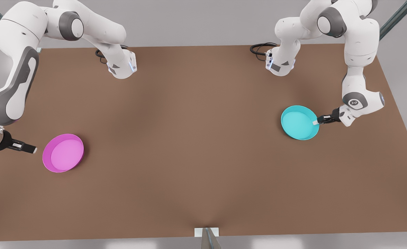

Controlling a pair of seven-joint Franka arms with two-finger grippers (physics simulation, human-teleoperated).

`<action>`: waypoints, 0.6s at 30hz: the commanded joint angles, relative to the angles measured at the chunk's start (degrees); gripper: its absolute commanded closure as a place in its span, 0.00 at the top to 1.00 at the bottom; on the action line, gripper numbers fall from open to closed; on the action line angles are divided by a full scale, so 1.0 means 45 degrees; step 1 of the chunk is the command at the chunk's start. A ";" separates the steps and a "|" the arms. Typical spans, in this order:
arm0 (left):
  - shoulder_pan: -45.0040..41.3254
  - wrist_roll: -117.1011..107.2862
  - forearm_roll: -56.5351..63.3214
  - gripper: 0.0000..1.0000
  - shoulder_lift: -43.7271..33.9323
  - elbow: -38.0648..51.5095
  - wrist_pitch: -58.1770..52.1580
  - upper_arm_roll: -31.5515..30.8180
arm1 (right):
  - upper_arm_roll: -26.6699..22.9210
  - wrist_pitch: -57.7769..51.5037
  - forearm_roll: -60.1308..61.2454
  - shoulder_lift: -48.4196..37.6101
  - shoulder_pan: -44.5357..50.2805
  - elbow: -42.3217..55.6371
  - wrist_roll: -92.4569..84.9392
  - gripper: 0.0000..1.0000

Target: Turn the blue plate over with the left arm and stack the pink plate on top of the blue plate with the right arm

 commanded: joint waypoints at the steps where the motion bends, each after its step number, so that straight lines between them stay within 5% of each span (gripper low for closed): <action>1: -0.0017 0.0000 0.0296 0.43 -0.0001 0.0009 0.0000 0.0006 | 0.0000 0.0000 0.0005 -0.0001 0.0000 0.0003 0.0000 1.00; 18: -0.0056 0.0000 0.0569 0.34 0.0136 0.0067 -0.0117 -0.0130 | -0.0020 0.0000 -0.0014 0.0057 -0.0019 0.0003 -0.0039 1.00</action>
